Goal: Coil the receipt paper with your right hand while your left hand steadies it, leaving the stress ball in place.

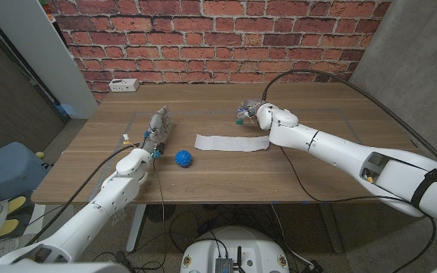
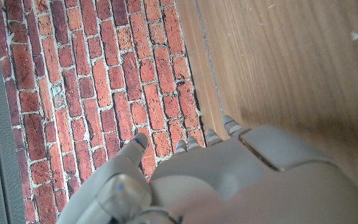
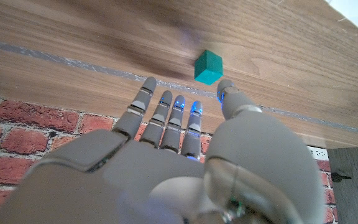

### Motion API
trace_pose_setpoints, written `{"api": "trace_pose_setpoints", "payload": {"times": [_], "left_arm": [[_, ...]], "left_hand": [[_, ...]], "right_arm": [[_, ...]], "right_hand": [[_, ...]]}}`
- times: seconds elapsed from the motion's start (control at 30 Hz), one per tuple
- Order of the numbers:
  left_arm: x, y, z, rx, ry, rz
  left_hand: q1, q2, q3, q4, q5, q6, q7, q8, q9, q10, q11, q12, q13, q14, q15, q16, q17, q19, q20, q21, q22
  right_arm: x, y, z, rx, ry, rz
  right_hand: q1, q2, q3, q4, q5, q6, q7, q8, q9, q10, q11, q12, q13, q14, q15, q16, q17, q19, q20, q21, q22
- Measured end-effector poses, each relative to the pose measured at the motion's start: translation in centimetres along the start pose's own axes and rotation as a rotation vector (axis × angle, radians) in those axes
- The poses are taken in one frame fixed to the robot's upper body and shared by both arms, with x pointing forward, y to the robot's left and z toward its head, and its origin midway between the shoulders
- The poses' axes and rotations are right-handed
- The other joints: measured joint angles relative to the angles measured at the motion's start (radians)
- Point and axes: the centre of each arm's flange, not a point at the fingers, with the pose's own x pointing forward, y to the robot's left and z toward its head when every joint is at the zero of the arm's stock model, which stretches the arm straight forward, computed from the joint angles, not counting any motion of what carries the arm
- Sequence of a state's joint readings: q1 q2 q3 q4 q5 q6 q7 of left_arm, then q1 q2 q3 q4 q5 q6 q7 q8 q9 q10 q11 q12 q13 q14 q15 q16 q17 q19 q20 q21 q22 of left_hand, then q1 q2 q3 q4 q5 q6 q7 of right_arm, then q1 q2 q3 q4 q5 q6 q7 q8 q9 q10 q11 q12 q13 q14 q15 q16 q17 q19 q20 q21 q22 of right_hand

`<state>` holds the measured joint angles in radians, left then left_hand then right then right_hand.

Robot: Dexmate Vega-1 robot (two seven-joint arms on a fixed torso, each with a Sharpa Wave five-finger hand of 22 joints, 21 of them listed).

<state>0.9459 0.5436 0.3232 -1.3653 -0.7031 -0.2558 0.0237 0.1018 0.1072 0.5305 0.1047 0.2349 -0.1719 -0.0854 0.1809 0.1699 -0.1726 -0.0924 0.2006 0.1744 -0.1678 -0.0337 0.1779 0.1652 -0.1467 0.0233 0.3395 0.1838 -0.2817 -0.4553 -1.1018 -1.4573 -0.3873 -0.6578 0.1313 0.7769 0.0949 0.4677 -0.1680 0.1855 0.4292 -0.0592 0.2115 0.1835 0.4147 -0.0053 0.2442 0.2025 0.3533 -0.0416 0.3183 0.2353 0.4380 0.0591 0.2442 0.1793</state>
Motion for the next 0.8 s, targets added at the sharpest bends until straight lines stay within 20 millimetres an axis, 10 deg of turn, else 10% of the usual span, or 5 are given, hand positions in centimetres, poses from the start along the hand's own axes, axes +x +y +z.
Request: {"api": "trace_pose_setpoints", "payload": {"times": [0.47,0.8], "left_arm": [[-0.1,0.3,-0.1,-0.004,0.003,0.004],[-0.3,0.3,-0.2,-0.005,0.005,0.006]], "left_hand": [[0.0,0.0,0.0,0.0,0.0,0.0,0.0,0.0,0.0,0.0,0.0,0.0,0.0,0.0,0.0,0.0,0.0,0.0,0.0,-0.001,0.0],[0.0,0.0,0.0,0.0,0.0,0.0,0.0,0.0,0.0,0.0,0.0,-0.005,0.0,0.0,0.0,0.0,0.0,0.0,0.0,-0.007,0.0]], "right_arm": [[1.0,0.9,0.5,-0.037,0.01,0.028],[1.6,1.5,0.0,-0.057,0.044,0.031]], "right_hand": [[0.028,-0.004,-0.008,-0.008,0.011,0.035,-0.008,0.008,0.001,0.005,-0.005,0.0,0.0,-0.008,0.0,0.004,0.004,0.005,-0.006,0.0,0.0],[0.151,-0.011,-0.019,-0.013,0.019,0.179,0.003,0.037,0.001,0.052,-0.027,0.004,0.005,0.032,-0.001,0.033,0.018,0.038,-0.02,0.004,0.0]]}}
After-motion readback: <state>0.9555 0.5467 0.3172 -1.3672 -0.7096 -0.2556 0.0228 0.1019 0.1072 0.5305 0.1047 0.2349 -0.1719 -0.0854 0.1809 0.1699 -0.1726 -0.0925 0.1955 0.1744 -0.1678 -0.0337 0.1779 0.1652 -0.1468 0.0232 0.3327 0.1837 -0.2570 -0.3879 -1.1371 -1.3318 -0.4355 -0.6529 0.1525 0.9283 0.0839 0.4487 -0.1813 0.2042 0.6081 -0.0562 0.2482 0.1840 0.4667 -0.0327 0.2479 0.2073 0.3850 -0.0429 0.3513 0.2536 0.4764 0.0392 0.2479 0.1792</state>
